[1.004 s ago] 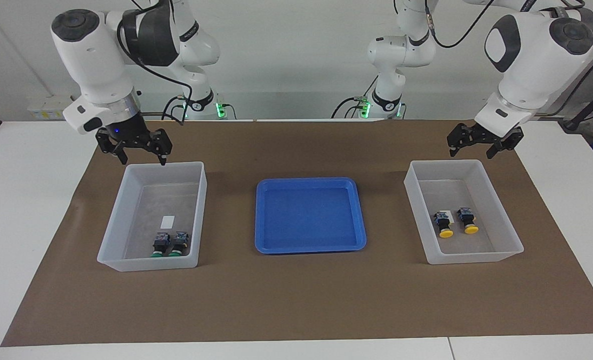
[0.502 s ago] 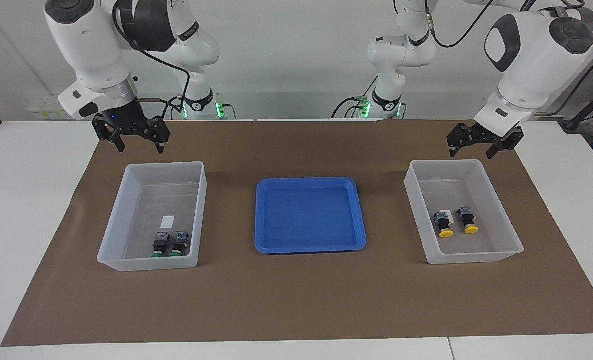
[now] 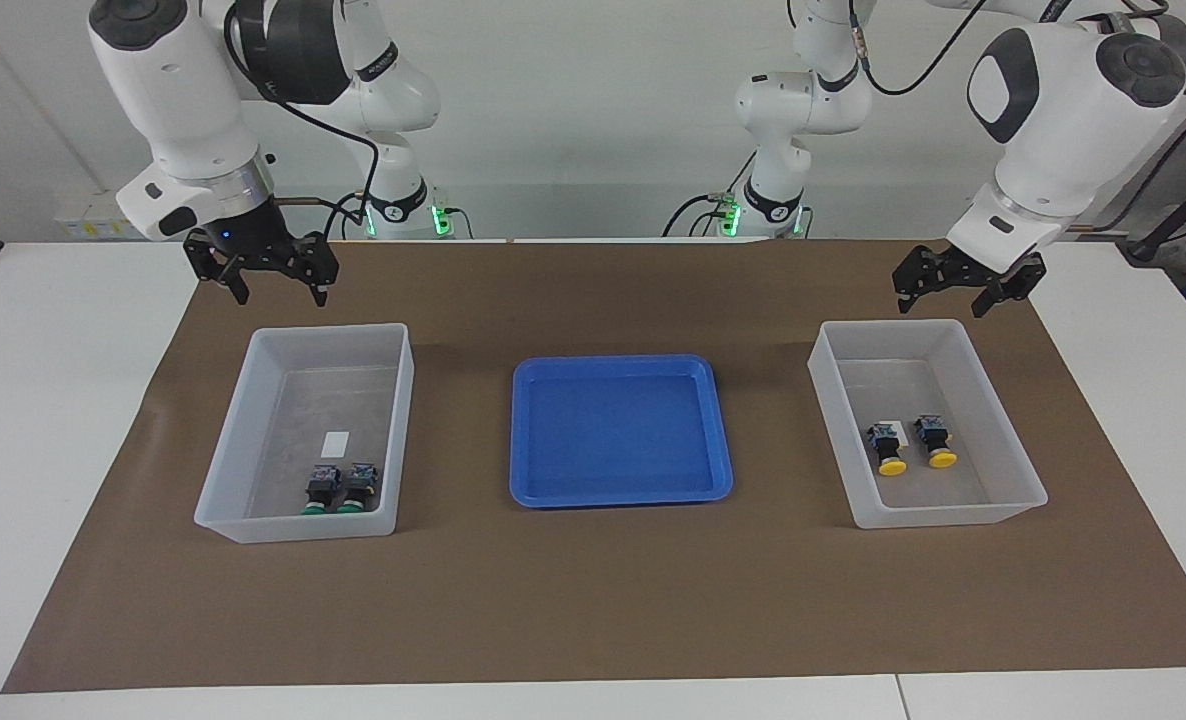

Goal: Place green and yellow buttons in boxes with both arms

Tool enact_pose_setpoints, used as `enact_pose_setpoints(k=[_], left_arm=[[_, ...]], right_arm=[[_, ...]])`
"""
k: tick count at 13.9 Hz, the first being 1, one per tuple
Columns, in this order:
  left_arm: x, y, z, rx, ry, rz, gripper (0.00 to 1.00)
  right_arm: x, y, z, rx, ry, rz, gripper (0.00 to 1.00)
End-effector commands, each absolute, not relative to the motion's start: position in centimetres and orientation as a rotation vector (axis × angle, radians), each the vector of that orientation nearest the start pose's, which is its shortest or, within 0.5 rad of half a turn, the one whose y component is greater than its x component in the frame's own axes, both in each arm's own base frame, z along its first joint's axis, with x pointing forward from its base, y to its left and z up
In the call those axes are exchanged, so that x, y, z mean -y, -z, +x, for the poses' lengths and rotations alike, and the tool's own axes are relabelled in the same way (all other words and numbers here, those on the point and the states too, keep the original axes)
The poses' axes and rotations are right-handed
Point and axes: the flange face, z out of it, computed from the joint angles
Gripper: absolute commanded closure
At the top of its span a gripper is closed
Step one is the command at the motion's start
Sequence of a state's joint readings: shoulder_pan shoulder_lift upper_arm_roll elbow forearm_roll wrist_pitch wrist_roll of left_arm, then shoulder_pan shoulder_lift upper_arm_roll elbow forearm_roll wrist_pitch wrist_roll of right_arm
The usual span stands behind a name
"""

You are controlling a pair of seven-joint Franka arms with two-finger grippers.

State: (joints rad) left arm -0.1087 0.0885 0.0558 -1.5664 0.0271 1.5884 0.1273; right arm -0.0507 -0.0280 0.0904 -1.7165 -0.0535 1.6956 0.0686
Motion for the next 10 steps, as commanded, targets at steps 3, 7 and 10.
enact_pose_setpoints(k=[3,7,10], left_arm=[[2.8,-58.0,57.1,-0.289,-0.083,-3.092,0.0],[3.0,-58.5,57.4,-0.287,-0.024,-3.094,0.0],[3.6,-59.0,58.9,-0.3,0.16,-3.085,0.0]], right_arm=[[-2.3,-57.7,54.8,-0.045,0.019,-3.163,0.0],[-2.4,-57.6,54.8,-0.081,0.028,-3.117,0.0],[-2.4,-57.6,54.8,-0.071,0.031,-3.117,0.0]])
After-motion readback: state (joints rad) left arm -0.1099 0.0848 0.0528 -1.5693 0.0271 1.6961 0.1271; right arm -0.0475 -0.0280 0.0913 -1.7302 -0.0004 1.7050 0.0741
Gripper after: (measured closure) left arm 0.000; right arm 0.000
